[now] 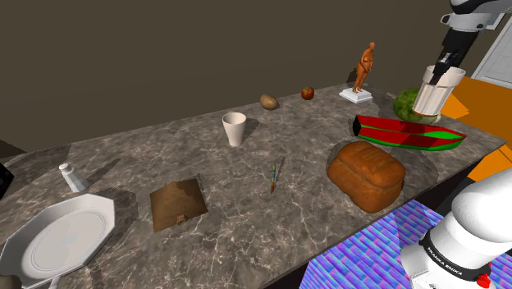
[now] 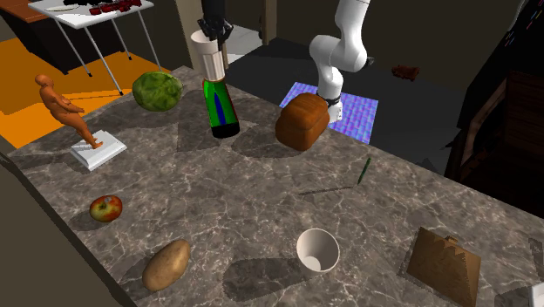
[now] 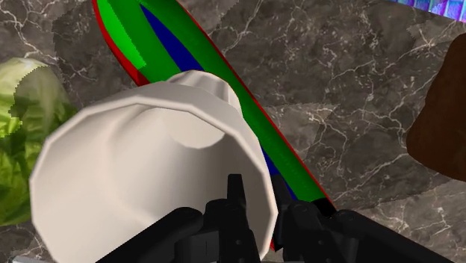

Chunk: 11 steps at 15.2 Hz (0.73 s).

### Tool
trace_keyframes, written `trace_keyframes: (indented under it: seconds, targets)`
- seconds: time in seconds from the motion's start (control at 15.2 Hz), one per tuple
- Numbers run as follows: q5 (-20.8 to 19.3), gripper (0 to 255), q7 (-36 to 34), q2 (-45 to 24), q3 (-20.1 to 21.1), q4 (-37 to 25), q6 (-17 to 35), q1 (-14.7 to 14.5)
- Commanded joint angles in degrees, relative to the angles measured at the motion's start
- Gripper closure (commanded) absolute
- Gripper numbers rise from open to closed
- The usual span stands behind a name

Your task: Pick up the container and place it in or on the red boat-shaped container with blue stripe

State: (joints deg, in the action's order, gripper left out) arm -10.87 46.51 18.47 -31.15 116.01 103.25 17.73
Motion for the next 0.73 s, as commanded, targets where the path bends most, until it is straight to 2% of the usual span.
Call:
trace_keyframes:
  seconds: [0.0, 0.66]
  targets:
    - [-0.1, 255, 0.0, -0.1, -0.2, 1.5, 1.7, 0.1]
    - [-0.4, 255, -0.2, -0.8, -1.2, 8.6, 9.4, 0.3]
